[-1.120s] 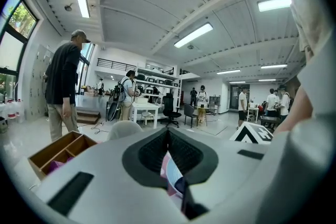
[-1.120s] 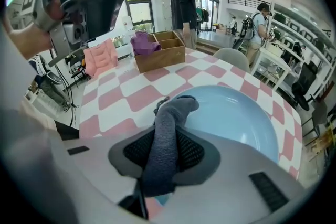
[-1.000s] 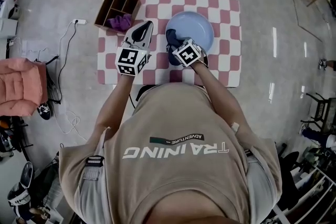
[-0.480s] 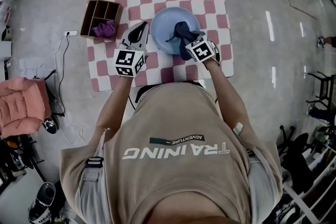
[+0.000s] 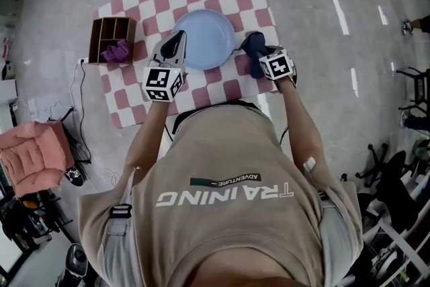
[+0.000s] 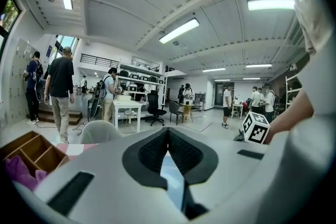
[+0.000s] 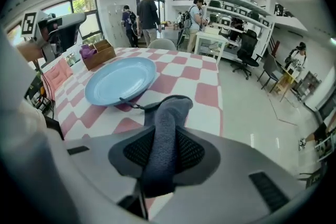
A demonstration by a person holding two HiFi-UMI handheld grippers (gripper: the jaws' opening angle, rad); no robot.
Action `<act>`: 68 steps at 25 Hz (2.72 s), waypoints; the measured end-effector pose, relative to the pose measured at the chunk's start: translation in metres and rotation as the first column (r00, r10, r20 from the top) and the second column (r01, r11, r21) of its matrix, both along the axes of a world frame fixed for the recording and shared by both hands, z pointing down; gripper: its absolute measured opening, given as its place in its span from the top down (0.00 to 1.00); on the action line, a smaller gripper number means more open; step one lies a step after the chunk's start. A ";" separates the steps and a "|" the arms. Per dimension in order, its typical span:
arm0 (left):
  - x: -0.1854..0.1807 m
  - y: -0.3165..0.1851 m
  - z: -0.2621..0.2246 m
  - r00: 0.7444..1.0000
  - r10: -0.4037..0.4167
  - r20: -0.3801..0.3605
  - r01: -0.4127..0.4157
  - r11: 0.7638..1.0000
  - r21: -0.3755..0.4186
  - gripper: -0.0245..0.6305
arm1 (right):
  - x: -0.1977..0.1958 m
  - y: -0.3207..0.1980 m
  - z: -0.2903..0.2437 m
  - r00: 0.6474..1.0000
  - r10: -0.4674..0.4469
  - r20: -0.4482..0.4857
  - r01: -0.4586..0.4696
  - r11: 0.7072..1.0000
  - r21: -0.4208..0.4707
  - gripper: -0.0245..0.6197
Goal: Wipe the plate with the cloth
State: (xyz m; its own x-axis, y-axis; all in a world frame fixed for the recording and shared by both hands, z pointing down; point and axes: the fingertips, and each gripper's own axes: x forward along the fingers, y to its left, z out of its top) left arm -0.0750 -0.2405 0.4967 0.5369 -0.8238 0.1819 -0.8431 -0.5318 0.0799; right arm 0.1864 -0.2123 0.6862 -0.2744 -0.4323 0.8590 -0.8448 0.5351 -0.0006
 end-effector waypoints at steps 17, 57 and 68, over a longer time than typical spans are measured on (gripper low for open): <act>-0.019 0.010 -0.010 0.993 -0.118 0.019 0.118 0.993 0.009 0.94 | 0.009 -0.013 -0.022 0.992 -0.006 0.124 -0.010 0.992 0.124 0.57; -0.059 0.010 -0.101 0.972 -0.234 0.016 0.226 0.952 0.208 0.94 | -0.169 -0.064 -0.295 0.848 -0.433 0.306 0.125 0.724 0.678 0.93; -0.055 0.011 -0.086 0.978 -0.206 0.042 0.196 0.966 0.167 0.94 | -0.166 -0.058 -0.295 0.870 -0.435 0.231 0.163 0.697 0.698 0.93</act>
State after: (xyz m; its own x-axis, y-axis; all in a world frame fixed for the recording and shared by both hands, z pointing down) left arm -0.1304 -0.2297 0.4110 0.3498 -0.9346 0.0641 -0.9346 -0.3528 -0.0451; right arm 0.0206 -0.2707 0.3908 -0.7086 -0.6716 0.2166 -0.6477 0.7408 0.1780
